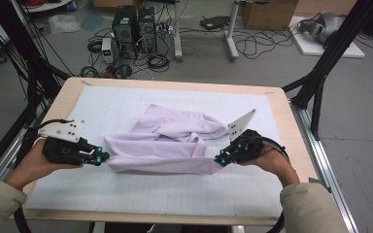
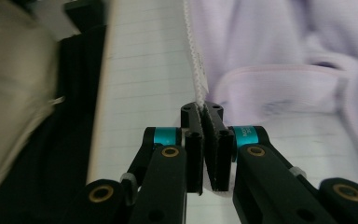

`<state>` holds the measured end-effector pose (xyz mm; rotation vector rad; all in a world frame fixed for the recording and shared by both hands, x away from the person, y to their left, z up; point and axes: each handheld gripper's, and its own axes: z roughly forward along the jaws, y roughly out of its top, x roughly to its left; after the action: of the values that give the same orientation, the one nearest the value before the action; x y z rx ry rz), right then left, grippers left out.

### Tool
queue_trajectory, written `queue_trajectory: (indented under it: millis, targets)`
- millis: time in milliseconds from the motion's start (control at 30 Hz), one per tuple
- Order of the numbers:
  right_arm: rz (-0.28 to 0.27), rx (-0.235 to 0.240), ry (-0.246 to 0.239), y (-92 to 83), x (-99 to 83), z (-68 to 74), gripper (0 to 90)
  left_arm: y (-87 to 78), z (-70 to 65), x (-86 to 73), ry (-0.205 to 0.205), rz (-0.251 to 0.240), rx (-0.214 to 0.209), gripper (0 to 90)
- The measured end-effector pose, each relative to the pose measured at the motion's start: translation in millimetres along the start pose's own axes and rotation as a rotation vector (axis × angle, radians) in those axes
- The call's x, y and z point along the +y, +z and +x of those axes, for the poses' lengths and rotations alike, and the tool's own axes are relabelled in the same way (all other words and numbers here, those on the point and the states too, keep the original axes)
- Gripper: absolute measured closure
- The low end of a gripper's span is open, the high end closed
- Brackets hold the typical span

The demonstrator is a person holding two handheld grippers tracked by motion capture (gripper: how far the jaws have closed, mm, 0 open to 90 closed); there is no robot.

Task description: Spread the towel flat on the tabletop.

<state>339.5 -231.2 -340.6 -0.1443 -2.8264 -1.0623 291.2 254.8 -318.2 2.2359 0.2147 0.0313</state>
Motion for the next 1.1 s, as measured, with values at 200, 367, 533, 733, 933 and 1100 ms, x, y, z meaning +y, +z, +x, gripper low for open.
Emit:
queue_trajectory:
  millis: [200,367,533,733,933,1100]
  targets:
    - [0.078,0.183,-0.071,24.4,-2.9,24.3,87.3,5.5,-20.3,-19.9,0.028,0.045,-0.109,87.3]
    - [0.106,0.216,-0.096,41.2,-3.2,30.1,78.9,12.3,-25.8,-32.8,0.032,0.068,-0.130,83.2]
    - [0.091,0.137,-0.065,43.0,-2.3,24.9,60.6,14.9,-17.7,-35.7,0.019,0.042,-0.045,54.8]
    - [0.112,-0.028,-0.009,47.9,5.7,16.9,53.1,29.6,-4.0,-30.4,-0.028,0.060,0.068,48.8]
    - [0.157,-0.095,0.057,66.3,8.3,11.1,53.7,64.3,5.4,-31.1,-0.054,0.167,0.071,48.7]
    - [0.258,-0.139,0.109,81.0,6.5,6.6,60.7,88.0,4.7,-33.2,-0.084,0.246,0.019,51.8]
